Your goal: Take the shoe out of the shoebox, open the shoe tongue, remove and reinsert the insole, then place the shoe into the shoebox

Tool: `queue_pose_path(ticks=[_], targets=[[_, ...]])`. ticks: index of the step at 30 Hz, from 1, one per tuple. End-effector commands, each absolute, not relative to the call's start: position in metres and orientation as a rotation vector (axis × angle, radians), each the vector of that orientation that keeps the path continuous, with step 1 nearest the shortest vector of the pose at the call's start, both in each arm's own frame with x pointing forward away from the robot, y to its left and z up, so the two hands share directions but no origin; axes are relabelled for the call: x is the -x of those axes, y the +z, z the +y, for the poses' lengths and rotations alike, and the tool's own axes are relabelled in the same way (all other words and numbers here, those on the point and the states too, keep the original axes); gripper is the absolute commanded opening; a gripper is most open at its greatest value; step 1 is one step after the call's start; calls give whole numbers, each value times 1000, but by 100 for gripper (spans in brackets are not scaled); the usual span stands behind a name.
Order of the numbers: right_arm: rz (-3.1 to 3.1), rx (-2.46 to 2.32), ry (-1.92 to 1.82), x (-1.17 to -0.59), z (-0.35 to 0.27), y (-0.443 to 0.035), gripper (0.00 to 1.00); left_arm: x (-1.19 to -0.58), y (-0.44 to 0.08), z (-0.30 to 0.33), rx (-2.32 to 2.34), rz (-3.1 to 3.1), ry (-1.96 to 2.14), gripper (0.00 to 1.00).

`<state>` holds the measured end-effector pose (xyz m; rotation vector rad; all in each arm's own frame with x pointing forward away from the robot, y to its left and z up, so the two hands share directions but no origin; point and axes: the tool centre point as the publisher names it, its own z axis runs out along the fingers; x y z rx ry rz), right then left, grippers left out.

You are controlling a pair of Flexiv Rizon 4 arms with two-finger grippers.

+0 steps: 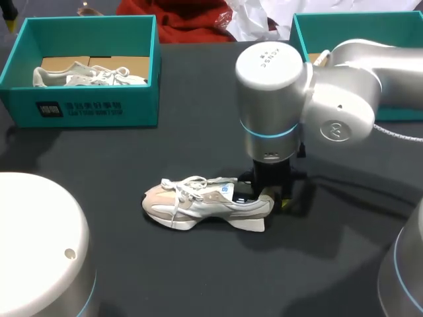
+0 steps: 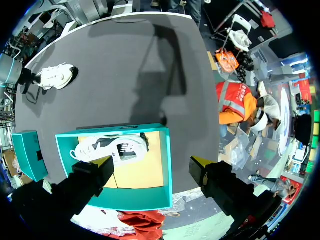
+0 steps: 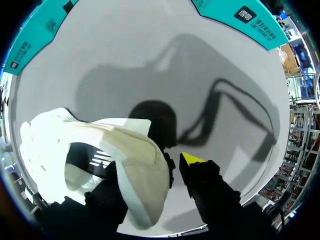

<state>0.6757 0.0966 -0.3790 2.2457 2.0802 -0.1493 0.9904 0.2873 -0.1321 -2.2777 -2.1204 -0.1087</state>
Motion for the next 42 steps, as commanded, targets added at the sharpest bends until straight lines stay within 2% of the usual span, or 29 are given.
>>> queue_pose_path(ticks=[1, 2, 10, 17, 20, 21, 34, 42], targets=[[2087, -2235, -155, -676, 97, -373, 93, -990, -132, 287, 2279, -2119, -112, 100], [2087, -2231, -158, -676, 98, -371, 100, -990, -132, 287, 2279, -2119, -112, 100], [2121, -2253, -104, -673, 95, -336, 100, -990, -132, 287, 2279, -2119, -112, 100], [2369, -2226, 136, -670, 77, -297, 100, -990, -132, 287, 2279, -2119, -112, 100], [2533, -2116, 331, -669, 69, -282, 100, -990, -132, 287, 2279, -2119, -112, 100], [2681, -1962, 503, -667, 65, -273, 100, -990, -132, 287, 2279, -2119, -112, 100], [2696, -1941, 522, -665, 64, -270, 100, -990, -132, 287, 2279, -2119, -112, 100], [3024, -1197, 1183, -651, 40, -268, 100, -990, -132, 287, 2279, -2119, -112, 100]])
